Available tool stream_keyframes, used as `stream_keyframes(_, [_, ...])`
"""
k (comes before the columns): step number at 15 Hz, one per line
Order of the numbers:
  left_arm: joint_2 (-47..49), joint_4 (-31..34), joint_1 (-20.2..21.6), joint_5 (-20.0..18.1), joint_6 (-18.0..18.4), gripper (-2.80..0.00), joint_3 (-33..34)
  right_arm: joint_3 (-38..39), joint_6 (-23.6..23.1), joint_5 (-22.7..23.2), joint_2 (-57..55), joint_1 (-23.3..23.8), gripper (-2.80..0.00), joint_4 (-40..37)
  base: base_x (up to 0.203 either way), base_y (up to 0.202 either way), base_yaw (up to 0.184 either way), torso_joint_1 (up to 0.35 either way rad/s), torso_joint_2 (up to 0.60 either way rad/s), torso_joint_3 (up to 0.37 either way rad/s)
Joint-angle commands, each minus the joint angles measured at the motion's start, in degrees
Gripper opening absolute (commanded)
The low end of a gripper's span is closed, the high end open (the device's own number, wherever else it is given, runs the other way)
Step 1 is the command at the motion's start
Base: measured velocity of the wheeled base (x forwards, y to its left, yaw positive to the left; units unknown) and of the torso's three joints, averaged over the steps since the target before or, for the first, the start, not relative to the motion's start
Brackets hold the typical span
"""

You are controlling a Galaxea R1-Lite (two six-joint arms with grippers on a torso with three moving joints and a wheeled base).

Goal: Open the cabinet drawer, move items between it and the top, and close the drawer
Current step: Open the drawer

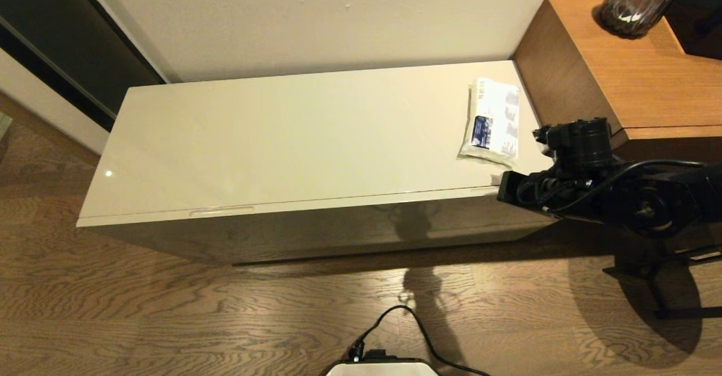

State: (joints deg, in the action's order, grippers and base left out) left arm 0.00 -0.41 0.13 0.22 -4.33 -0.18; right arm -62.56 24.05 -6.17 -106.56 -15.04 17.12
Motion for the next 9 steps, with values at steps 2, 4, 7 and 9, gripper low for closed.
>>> stream_keyframes(2, [0.0, 0.0, 0.0, 0.0, -0.1, -2.80, 0.0, -2.2, 0.1, -0.2, -1.4, -0.2, -2.80, -1.7, 0.000, 0.000, 0.000, 0.000, 0.00, 0.000])
stream_keyframes(4, [0.0, 0.0, 0.0, 0.0, -0.1, -2.80, 0.0, -2.2, 0.3, -0.3, -2.8, -0.2, -2.80, -1.6, 0.000, 0.000, 0.000, 0.000, 0.00, 0.000])
stream_keyframes(7, [0.0, 0.0, 0.0, 0.0, -0.1, -2.80, 0.0, -1.2, 2.1, -0.3, -3.5, -0.2, -2.80, -2.2, 0.000, 0.000, 0.000, 0.000, 0.00, 0.000])
stream_keyframes(9, [0.0, 0.0, 0.0, 0.0, -0.1, -2.80, 0.0, 1.6, 4.8, 0.2, -3.2, -0.2, -2.80, -3.3, 0.000, 0.000, 0.000, 0.000, 0.00, 0.000])
